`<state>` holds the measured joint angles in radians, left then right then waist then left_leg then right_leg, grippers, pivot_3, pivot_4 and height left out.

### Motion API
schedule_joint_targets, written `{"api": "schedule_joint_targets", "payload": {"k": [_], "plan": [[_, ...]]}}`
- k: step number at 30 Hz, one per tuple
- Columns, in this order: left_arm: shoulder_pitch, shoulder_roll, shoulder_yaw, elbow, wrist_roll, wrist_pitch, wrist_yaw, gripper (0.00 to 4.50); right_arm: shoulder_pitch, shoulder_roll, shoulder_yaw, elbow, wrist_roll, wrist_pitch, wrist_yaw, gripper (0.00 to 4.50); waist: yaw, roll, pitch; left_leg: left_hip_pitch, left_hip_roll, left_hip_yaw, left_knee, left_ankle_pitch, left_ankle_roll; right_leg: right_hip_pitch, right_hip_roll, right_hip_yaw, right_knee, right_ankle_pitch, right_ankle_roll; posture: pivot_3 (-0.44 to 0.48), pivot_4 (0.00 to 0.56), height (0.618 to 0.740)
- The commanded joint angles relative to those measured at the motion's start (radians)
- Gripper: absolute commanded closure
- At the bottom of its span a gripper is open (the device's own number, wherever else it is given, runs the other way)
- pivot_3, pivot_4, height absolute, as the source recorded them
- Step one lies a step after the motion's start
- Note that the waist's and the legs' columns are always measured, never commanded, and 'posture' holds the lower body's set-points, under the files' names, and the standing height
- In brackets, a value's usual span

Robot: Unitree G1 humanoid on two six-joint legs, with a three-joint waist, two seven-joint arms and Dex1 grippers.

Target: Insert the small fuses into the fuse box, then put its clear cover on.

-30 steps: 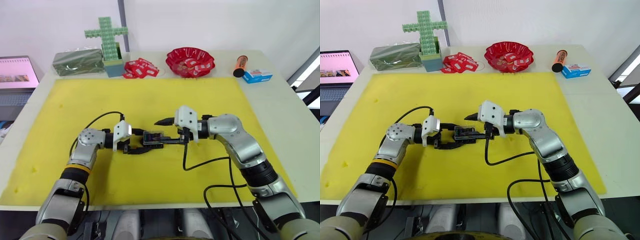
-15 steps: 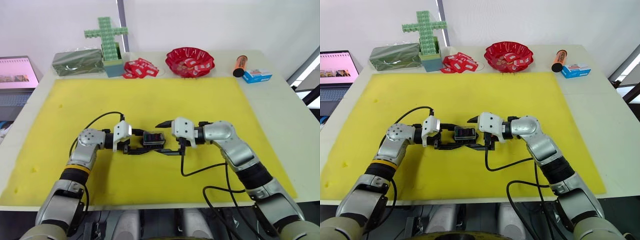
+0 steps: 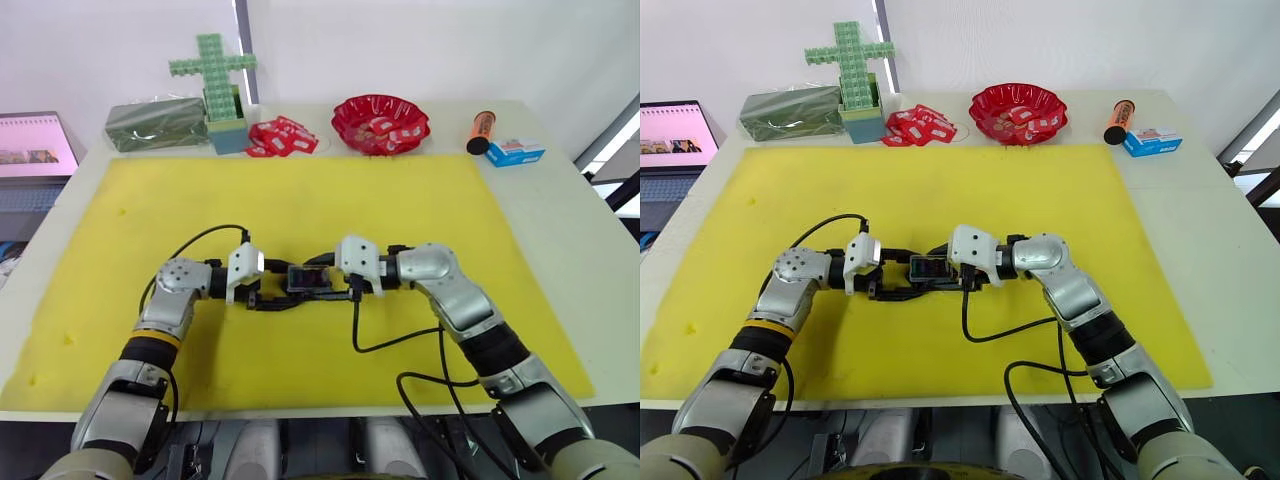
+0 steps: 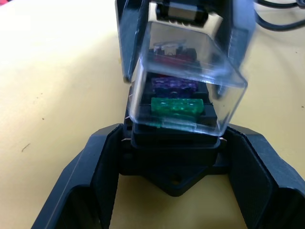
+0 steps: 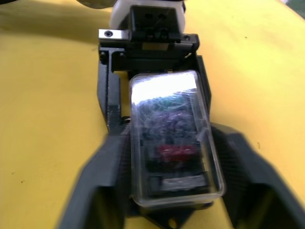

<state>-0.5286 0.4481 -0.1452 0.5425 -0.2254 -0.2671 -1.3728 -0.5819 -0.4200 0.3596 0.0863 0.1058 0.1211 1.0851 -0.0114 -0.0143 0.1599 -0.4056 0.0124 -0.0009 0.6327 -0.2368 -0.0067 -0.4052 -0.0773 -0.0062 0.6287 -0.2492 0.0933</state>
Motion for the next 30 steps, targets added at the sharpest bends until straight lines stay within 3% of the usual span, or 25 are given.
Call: {"api": "schedule_joint_targets", "payload": {"k": [1, 14, 30], "plan": [[0.0, 0.0, 0.009, -0.025, -0.006, 0.0, 0.008, 1.69, -0.018, 0.006, -0.021, -0.015, 0.027, -0.004, 0.016, 2.68, 0.0, 0.0, 0.0, 0.0, 0.0, 0.0, 0.0, 0.0, 0.0, 0.0, 0.0, 0.0, 0.0, 0.0, 0.0, 0.0, 0.15, 0.74], [-0.003, 0.0, 0.005, -0.017, -0.001, -0.004, 0.005, 1.69, -0.097, -0.033, 0.038, -0.075, -0.019, 0.175, 0.055, 2.68, 0.0, 0.0, 0.0, 0.0, 0.0, -0.001, 0.0, 0.0, 0.0, 0.0, 0.0, 0.0, 0.0, 0.0, 0.0, 0.0, 0.15, 0.74], [0.007, -0.001, 0.001, -0.021, 0.003, -0.005, 0.01, 1.69, -0.13, -0.023, 0.066, -0.073, -0.052, 0.23, 0.058, 2.68, 0.0, 0.0, 0.0, 0.0, 0.0, -0.001, 0.0, 0.0, 0.0, 0.0, 0.0, 0.0, 0.001, 0.0, 0.0, 0.0, 0.15, 0.74]]}}
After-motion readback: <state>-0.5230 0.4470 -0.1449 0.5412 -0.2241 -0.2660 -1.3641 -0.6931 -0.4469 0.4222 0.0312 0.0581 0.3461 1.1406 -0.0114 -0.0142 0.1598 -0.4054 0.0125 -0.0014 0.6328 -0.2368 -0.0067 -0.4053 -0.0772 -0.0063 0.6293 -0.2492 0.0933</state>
